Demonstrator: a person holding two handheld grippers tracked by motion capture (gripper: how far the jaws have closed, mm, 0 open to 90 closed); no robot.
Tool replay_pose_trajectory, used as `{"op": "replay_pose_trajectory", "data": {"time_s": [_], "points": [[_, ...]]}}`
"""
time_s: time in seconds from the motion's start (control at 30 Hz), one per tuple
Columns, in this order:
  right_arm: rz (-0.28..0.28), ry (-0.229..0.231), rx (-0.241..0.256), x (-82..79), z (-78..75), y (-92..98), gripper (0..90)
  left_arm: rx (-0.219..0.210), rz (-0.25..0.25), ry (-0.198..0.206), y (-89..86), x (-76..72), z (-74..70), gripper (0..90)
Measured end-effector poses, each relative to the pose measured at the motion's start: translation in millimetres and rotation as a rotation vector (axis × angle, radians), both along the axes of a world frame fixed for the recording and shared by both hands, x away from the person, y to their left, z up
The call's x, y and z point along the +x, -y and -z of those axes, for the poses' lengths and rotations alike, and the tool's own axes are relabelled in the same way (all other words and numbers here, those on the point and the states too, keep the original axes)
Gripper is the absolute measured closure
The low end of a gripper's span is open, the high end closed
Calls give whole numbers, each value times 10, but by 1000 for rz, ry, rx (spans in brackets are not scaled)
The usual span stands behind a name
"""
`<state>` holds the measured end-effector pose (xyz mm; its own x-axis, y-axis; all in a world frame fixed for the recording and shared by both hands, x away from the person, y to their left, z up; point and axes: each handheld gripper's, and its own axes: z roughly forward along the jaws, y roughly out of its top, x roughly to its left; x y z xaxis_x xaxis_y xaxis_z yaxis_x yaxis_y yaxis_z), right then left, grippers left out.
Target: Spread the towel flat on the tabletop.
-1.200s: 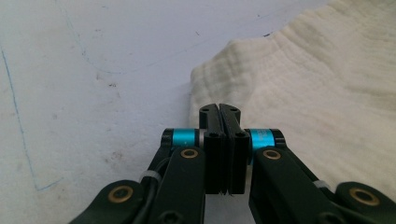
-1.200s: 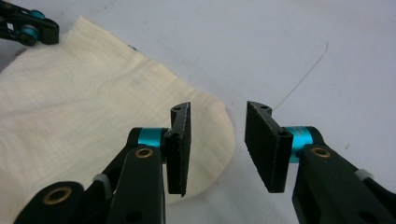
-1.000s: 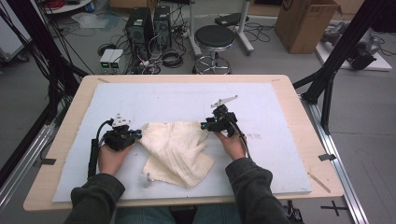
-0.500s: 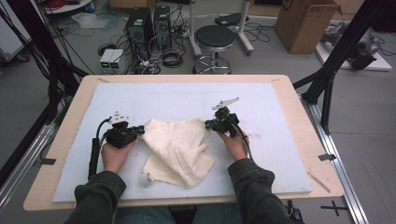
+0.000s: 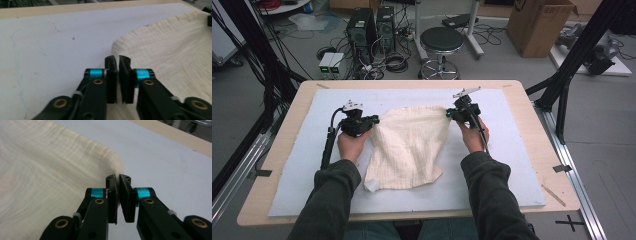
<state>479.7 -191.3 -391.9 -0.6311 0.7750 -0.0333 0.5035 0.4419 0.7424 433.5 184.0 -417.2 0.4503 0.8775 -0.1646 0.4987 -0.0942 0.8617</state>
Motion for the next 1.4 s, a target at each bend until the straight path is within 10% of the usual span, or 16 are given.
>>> {"op": "replay_pose_trajectory", "data": {"time_s": [0.3, 0.57, 0.8, 1.1, 1.4], "points": [[2, -47, 69, 18, 62, 155, 685, -9, 22, -2, -141, -60, -25, 625], [-84, -78, 156, -347, 62, 352, 633, -30, 115, 49, -229, -456, -41, 600], [-193, -15, 176, -784, 37, 357, 632, -28, 200, 71, -236, -812, -73, 568], [-307, -14, 175, -1205, 153, 295, 621, 41, 301, 96, -215, -1240, -64, 516], [-399, -55, 202, -1426, 264, 265, 649, 93, 395, 46, -207, -1481, 106, 543]]}}
